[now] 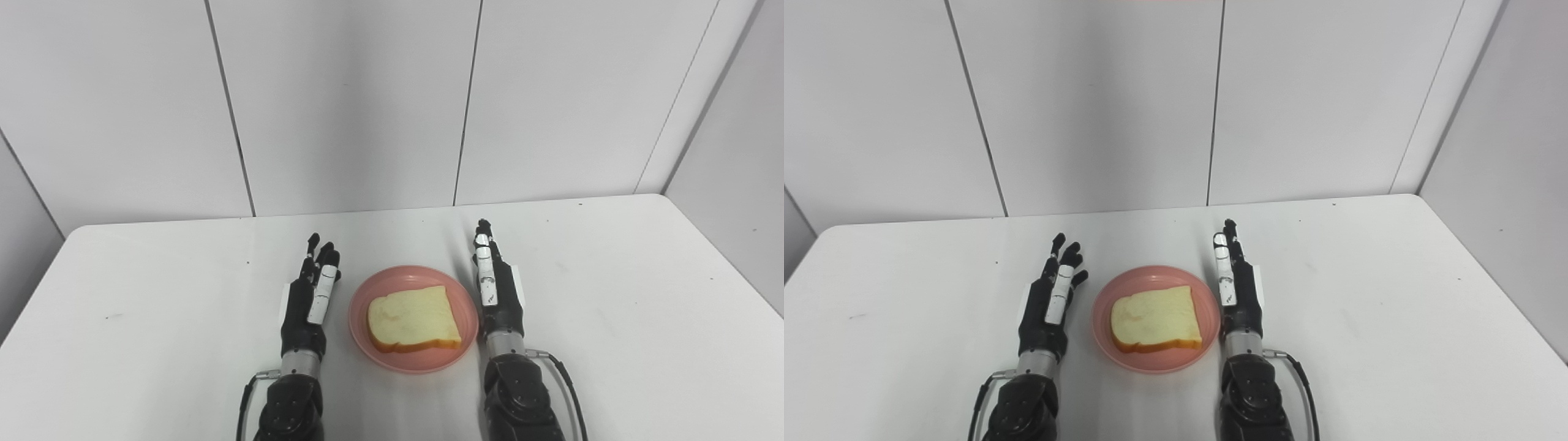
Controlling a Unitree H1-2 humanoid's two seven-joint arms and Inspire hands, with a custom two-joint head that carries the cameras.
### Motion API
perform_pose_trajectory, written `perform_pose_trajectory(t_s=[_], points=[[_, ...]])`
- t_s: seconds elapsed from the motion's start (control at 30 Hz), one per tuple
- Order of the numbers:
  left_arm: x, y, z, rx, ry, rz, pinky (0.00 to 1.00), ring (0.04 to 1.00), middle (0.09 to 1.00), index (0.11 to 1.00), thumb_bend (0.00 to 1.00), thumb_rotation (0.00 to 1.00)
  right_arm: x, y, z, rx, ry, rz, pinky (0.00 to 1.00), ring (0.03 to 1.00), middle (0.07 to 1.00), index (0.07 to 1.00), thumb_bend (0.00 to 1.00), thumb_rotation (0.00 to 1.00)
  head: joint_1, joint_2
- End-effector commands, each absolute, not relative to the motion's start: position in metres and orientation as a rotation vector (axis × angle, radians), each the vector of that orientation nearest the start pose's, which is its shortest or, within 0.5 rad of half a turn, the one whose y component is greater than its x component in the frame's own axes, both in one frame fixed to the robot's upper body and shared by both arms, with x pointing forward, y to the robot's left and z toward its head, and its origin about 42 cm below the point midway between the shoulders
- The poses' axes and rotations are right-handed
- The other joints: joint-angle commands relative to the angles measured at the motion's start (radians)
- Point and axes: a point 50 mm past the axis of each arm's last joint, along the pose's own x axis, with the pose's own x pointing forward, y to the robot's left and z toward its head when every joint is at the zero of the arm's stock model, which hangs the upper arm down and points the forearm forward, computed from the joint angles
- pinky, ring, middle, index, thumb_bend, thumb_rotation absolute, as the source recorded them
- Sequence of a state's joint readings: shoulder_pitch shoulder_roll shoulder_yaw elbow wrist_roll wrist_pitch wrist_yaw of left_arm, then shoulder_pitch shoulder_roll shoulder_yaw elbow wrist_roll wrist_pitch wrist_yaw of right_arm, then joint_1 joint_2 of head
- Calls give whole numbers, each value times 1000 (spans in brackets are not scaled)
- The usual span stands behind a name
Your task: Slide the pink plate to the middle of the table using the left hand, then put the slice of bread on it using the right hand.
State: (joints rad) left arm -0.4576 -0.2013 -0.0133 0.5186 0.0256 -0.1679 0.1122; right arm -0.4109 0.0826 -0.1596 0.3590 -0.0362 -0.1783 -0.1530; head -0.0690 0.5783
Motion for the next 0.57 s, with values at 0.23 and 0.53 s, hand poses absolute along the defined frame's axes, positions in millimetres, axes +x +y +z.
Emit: perform_pose_trajectory(t_s=[0.23, 0.53], points=[[413, 89, 133, -137, -76, -105, 877, 942, 945, 941, 831, 819, 396, -178, 135, 63, -271, -208, 1000, 1000, 1000, 1000, 745, 1000, -6, 3], [412, 86, 136, -141, -65, -113, 885, 939, 943, 933, 837, 831, 395, -179, 131, 77, -261, -203, 1000, 1000, 1000, 998, 743, 1000, -1, 4]])
